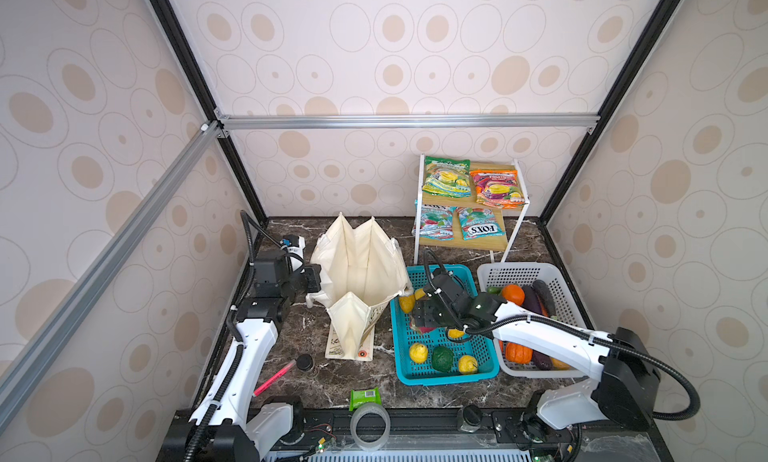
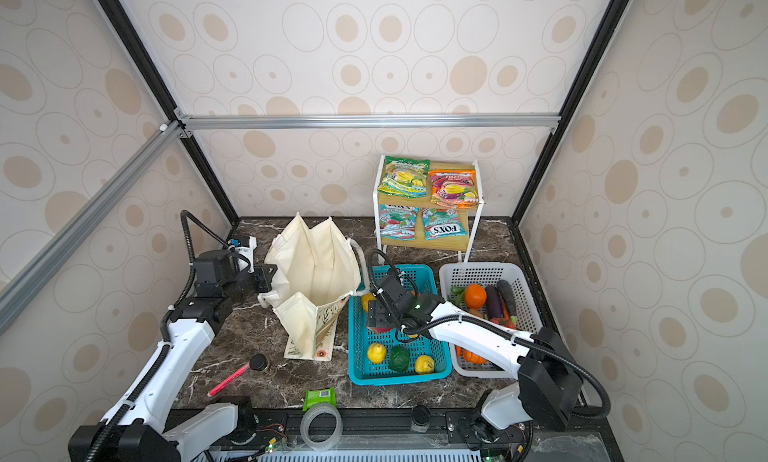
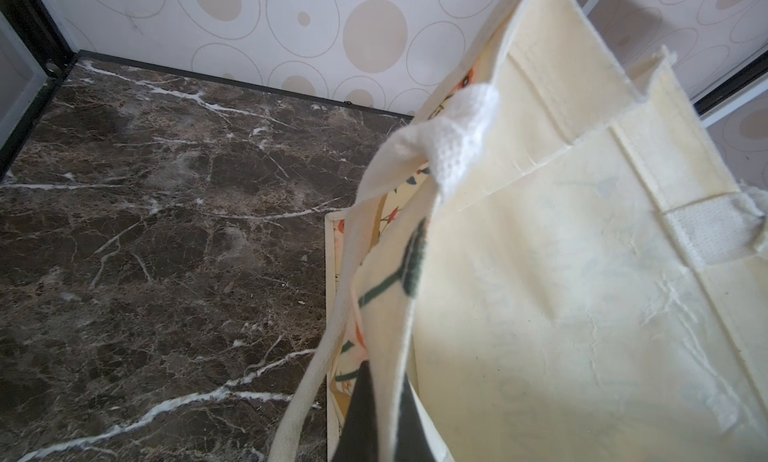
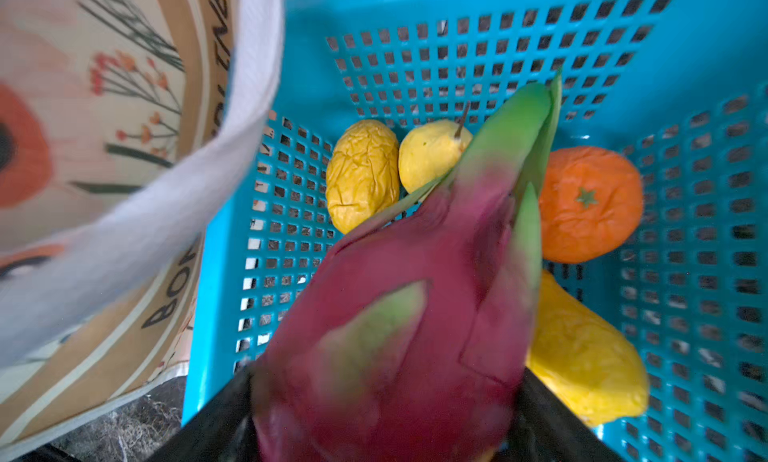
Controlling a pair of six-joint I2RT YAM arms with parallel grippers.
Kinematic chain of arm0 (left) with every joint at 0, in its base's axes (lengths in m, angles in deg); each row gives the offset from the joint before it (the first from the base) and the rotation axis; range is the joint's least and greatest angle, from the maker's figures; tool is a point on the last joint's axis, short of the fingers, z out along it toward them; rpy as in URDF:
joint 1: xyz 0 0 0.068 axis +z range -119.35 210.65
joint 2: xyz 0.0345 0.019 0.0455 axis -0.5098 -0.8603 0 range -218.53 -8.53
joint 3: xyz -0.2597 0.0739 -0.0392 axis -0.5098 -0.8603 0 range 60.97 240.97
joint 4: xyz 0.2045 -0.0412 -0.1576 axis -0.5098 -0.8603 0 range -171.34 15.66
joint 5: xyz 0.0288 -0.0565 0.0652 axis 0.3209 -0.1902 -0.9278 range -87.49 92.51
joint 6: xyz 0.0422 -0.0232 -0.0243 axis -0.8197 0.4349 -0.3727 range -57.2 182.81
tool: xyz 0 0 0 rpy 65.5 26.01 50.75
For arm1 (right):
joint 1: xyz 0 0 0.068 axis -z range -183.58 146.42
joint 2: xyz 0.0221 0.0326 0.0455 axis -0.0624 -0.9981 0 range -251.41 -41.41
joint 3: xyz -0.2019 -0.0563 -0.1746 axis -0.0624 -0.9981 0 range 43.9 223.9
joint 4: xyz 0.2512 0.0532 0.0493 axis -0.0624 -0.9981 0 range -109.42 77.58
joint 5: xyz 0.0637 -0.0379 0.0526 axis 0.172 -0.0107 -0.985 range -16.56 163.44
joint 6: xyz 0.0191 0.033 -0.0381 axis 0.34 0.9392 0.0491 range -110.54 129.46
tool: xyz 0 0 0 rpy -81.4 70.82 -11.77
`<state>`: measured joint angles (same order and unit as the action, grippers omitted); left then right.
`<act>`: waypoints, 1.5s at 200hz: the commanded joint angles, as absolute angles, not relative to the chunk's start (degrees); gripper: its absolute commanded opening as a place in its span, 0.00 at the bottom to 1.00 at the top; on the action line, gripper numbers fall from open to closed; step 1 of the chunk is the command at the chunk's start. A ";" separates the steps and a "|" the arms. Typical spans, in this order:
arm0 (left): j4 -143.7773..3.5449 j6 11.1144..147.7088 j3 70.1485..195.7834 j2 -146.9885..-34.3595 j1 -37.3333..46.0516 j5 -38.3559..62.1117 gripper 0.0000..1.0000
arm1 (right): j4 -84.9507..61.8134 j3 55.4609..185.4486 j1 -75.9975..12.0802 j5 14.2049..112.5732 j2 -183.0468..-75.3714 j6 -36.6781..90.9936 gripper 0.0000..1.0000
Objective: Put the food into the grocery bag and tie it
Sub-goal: 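Grasp the pink dragon fruit with the right gripper and lift it, then carry the dragon fruit into the open tote bag with the right gripper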
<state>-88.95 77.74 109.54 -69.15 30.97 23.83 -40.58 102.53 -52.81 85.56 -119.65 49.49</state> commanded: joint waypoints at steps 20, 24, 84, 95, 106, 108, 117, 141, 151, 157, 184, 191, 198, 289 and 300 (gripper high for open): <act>-91.99 76.84 112.33 -68.91 30.99 25.87 0.00 | -48.90 110.77 -52.78 93.53 -113.38 39.19 0.78; -92.12 76.83 112.38 -68.91 31.00 25.74 0.00 | -49.71 112.38 -52.84 93.84 -113.00 37.72 0.78; -91.64 78.09 113.38 -69.09 31.00 27.29 0.00 | -52.41 135.90 -53.01 81.62 -122.79 23.34 0.76; -91.55 78.26 113.45 -69.09 31.00 27.58 0.00 | -51.04 139.85 -53.38 78.74 -126.49 23.08 0.77; -91.99 78.11 113.79 -69.16 31.00 27.51 0.00 | -49.38 143.08 -53.70 75.73 -130.07 22.98 0.77; -92.06 78.12 113.85 -69.17 31.00 27.52 0.00 | -49.18 143.28 -53.73 75.51 -130.43 23.03 0.76; -92.39 78.12 114.04 -69.18 30.96 27.51 0.00 | -48.03 145.72 -54.32 74.07 -133.51 23.13 0.77; -92.56 78.45 114.48 -69.43 31.00 28.27 0.00 | -47.44 152.63 -56.49 72.95 -142.34 22.46 0.77; -92.58 78.56 114.91 -69.69 31.01 28.83 0.00 | -47.65 155.10 -57.17 72.63 -146.09 22.78 0.77; -92.53 78.66 115.22 -69.87 31.00 28.94 0.00 | -48.00 156.70 -57.50 72.30 -148.56 23.35 0.77; -92.42 78.97 116.50 -70.64 31.00 29.13 0.00 | -51.39 162.42 -57.71 72.77 -158.06 25.09 0.77; -92.23 79.21 116.67 -70.81 31.00 29.14 0.00 | -51.95 163.31 -57.64 73.42 -159.90 25.28 0.76; -92.05 79.41 116.82 -70.91 31.00 29.14 0.00 | -52.01 163.71 -57.64 73.67 -161.47 25.20 0.76; -92.31 80.20 117.45 -69.10 31.00 27.22 0.00 | -53.61 159.74 -57.56 78.77 -169.63 26.93 0.78; -93.09 80.30 118.31 -68.78 31.05 26.35 0.00 | -55.86 161.04 -57.48 80.04 -171.07 26.69 0.78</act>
<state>-92.93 80.02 114.59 -70.59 30.97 27.70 -52.73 160.28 -57.53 76.73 -168.84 26.74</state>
